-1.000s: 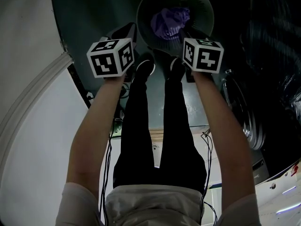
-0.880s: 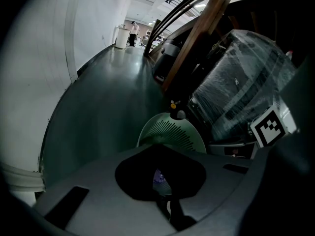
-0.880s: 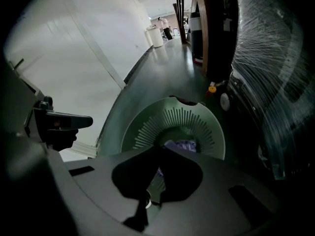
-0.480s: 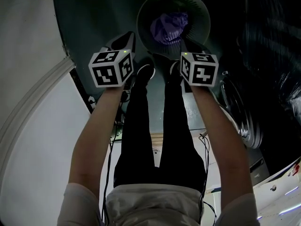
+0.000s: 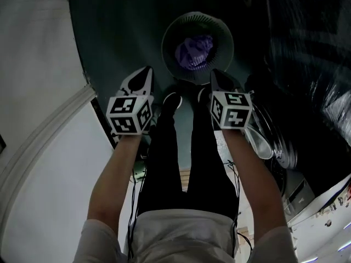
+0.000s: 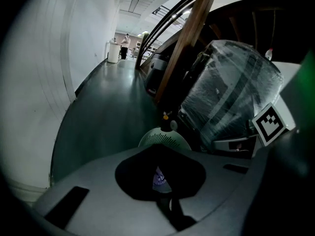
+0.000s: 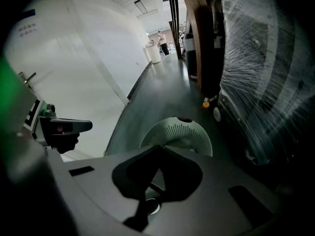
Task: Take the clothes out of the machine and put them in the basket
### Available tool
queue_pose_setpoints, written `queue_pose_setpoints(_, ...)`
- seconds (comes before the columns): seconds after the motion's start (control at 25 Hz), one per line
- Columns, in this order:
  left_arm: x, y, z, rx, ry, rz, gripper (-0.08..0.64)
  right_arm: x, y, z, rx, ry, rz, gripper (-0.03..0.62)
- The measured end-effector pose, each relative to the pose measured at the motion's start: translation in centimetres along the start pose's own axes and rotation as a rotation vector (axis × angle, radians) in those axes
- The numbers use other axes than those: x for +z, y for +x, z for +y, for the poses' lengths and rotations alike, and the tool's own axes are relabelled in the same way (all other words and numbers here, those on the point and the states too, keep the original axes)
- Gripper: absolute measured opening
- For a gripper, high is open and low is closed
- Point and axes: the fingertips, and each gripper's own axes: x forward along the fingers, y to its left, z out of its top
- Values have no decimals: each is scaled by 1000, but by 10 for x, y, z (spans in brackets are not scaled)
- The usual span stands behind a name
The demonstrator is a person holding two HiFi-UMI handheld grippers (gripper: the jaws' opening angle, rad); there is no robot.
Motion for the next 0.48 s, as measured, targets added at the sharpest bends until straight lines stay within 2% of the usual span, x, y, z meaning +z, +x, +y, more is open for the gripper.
queue_pose_setpoints(0.24, 31, -56, -21, -27, 22, -75, 17, 25, -61, 20, 3, 34, -106, 8)
queue_pose_setpoints(0.48, 66, -111, -52, -64, 81, -162, 17, 51, -131, 42, -21, 38, -208, 8)
